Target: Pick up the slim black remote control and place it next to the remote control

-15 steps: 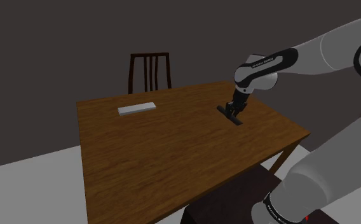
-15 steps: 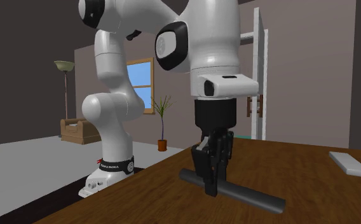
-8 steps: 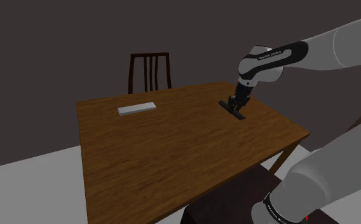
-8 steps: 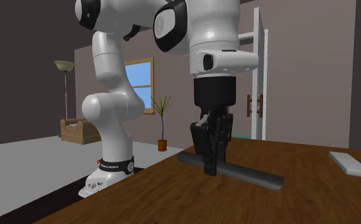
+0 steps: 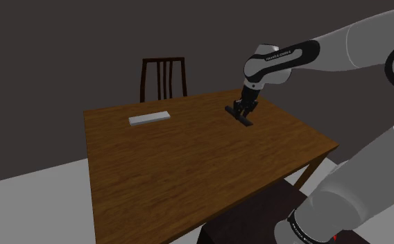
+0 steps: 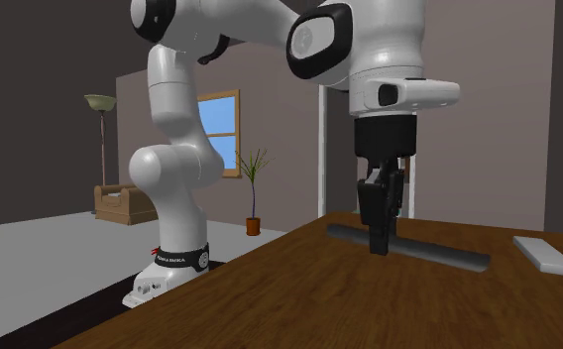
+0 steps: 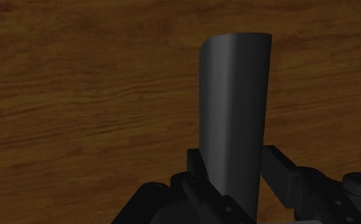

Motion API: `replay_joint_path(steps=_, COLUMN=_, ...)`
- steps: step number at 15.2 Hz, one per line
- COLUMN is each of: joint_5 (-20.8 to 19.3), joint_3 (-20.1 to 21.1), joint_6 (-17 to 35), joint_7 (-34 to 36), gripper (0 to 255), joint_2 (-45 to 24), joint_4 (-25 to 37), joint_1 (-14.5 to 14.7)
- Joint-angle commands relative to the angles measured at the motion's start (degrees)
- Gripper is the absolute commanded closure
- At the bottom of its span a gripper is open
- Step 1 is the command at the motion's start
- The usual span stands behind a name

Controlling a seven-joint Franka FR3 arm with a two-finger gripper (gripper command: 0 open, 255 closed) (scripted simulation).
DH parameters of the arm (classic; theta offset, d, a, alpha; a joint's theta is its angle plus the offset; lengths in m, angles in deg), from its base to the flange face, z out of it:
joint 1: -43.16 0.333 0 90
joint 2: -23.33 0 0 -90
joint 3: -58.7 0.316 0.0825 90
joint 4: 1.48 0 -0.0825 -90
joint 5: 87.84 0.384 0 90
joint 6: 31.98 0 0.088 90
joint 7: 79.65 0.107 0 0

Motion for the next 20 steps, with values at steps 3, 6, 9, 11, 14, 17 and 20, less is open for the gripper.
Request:
replay_joint_path(steps=3, joint_5=1.61, joint_3=2.75, joint_6=-0.11, joint_7=4.38, gripper=255, joint_2=-4.06, joint_4=4.36, joint_1=2.58)
replay_joint_path(steps=6, joint_5=2.52, joint_3=4.56, joint_6=-0.46, joint_7=7.44, gripper=255, joint_2=-7.48, joint_4=8.29, joint_1=4.33)
replay_joint_path(steps=9, joint_5=3.21, joint_3=6.2, joint_6=-1.08, joint_7=10.43, gripper=255, joint_2=-11.19, joint_4=12.82, joint_1=5.96)
replay_joint_path(steps=11, joint_5=3.54, joint_3=7.18, joint_6=-1.66, joint_7=12.37, gripper=255, joint_2=-13.83, joint_4=16.17, joint_1=7.01)
replay_joint_path(steps=14, joint_5=3.87, joint_3=8.49, joint_6=-2.81, joint_7=15.22, gripper=255, joint_2=-18.04, joint_4=21.74, joint_1=8.53)
replay_joint_path(steps=17, joint_5=4.03, joint_3=9.61, joint_6=-4.35, joint_7=17.98, gripper=255, joint_2=-22.58, joint_4=28.04, joint_1=9.99)
replay_joint_path(steps=20, joint_5=4.05, joint_3=10.46, joint_6=-6.08, joint_7=20.33, gripper=255, joint_2=-26.89, joint_4=34.27, joint_1=11.22)
